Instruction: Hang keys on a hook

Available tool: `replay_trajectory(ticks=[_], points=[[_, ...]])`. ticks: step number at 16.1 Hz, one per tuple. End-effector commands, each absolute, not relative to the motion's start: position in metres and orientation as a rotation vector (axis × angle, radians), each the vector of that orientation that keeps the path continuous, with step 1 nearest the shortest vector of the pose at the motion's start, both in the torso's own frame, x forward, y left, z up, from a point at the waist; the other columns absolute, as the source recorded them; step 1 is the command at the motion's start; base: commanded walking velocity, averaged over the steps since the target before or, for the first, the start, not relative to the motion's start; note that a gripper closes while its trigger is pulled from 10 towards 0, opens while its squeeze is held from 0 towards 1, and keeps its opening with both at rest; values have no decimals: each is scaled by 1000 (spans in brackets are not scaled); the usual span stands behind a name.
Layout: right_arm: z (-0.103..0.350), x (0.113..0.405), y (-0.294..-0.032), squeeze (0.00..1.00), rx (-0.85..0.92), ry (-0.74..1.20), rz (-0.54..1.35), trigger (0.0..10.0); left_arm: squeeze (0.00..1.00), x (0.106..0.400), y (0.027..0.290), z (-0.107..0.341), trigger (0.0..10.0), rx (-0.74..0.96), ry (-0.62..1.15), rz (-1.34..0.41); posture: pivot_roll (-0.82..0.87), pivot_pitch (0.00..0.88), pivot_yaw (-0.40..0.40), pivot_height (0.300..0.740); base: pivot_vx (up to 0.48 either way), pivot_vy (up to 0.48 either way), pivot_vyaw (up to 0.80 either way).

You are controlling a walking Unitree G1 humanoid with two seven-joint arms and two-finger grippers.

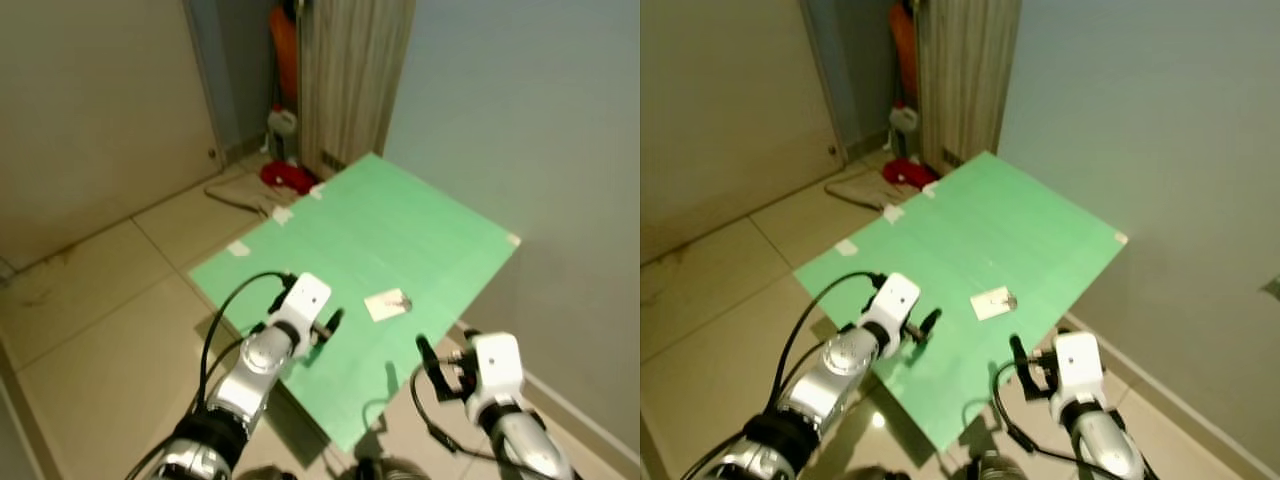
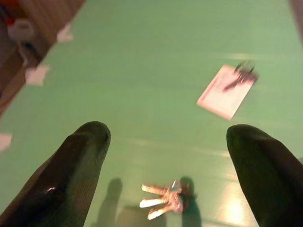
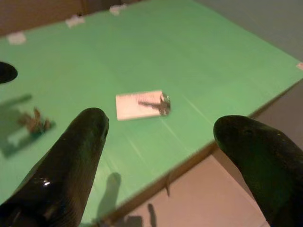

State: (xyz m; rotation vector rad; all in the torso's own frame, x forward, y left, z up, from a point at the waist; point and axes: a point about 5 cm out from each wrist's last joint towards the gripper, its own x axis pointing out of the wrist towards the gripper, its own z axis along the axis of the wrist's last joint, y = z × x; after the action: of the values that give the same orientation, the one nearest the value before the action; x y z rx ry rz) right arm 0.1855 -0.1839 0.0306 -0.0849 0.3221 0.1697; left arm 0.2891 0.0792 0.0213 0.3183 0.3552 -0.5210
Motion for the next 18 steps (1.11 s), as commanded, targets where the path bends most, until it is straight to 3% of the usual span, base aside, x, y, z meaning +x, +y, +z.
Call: replay_trajectory(ticks=[1,7,18], points=[[35,181,-189,0,-97,330,158,10000,0,288,80,18,10000,332,360,-513,-233,162,-13,740,0,0,0],[44,131,-211,0,-140,419,126,10000,0,277,83,2,10000,333,354,-443,-330,261,-67,740,0,0,0],[58,117,-223,0,-175,474,154,10000,0,276,61,-2,10000,345,342,-494,-376,281,-153,740,0,0,0]])
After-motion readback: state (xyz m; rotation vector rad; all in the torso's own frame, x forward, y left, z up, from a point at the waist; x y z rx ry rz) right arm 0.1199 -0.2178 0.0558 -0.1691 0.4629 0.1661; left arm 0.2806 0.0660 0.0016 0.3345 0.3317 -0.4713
